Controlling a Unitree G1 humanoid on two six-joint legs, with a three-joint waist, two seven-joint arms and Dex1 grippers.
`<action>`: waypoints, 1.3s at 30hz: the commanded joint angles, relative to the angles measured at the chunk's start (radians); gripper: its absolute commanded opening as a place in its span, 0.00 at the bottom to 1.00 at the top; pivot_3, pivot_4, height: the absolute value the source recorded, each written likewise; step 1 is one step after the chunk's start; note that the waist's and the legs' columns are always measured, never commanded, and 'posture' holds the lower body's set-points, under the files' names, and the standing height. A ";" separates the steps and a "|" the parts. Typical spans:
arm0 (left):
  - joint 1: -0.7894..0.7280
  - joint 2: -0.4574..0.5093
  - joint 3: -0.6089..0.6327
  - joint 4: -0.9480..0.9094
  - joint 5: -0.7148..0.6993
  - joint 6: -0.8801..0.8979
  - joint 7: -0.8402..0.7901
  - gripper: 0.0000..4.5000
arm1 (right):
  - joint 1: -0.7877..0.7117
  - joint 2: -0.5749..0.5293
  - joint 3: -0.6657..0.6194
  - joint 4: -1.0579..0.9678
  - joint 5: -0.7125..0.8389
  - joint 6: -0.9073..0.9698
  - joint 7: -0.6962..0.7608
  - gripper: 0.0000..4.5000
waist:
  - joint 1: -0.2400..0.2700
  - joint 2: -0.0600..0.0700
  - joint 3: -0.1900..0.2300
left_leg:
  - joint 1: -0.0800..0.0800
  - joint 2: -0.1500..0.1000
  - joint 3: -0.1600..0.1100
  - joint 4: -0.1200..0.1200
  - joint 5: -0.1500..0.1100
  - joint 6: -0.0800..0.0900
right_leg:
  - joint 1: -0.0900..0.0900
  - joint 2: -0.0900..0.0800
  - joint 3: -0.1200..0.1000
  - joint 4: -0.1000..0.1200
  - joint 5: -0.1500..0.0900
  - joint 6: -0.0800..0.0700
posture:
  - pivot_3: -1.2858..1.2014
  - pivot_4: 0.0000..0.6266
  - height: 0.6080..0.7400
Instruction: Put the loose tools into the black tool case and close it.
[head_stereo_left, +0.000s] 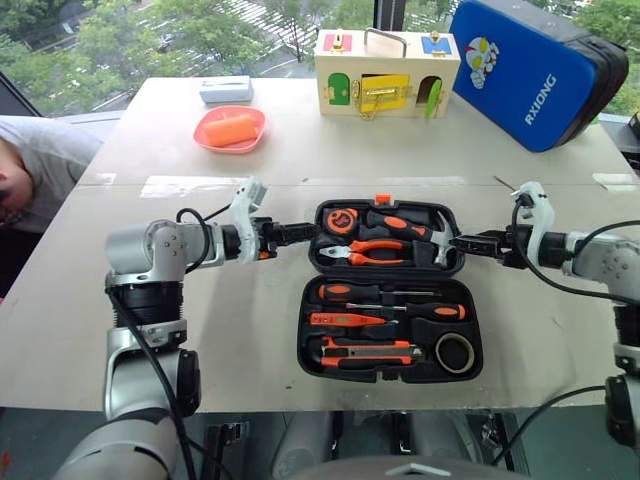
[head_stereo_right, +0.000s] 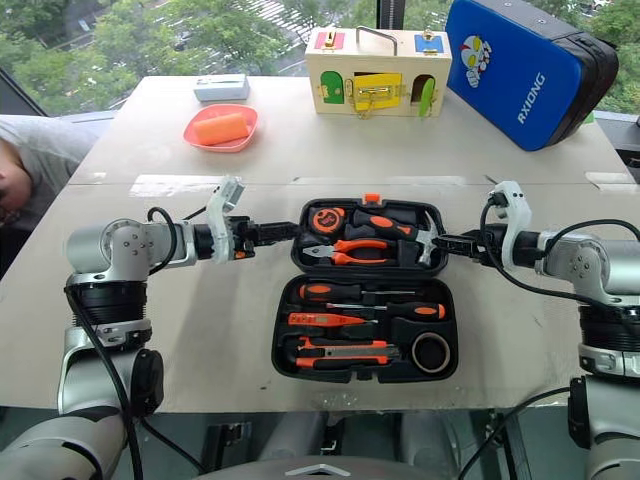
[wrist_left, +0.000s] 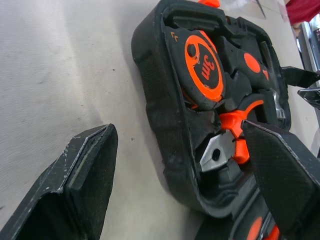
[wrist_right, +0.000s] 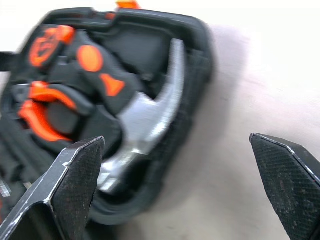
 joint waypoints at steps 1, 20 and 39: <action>-0.021 -0.012 -0.008 0.006 0.001 -0.016 0.021 0.76 | -0.023 0.007 0.026 -0.010 -0.017 -0.023 -0.014 0.71 | -0.002 0.000 0.000 | 0.000 0.000 0.000 0.000 0.000 0.000 | 0.000 0.000 0.000 0.000 0.000 0.000 | 0.52 0.24 0.96; 0.083 -0.042 -0.047 -0.132 -0.003 -0.221 -0.018 0.01 | 0.029 0.015 0.095 -0.114 -0.074 -0.236 0.011 0.00 | 0.001 -0.003 -0.006 | 0.005 0.000 0.001 0.000 0.001 -0.001 | 0.002 0.000 0.003 0.002 0.000 0.000 | 0.52 0.24 0.96; 0.380 -0.037 -0.204 -0.319 0.466 -1.397 -0.027 0.01 | 0.297 0.041 0.076 -0.108 -0.507 -1.452 -0.028 0.00 | 0.001 -0.003 -0.005 | -0.010 0.000 0.003 0.000 0.001 -0.002 | -0.013 0.001 0.004 0.002 0.000 0.000 | 0.52 0.24 0.96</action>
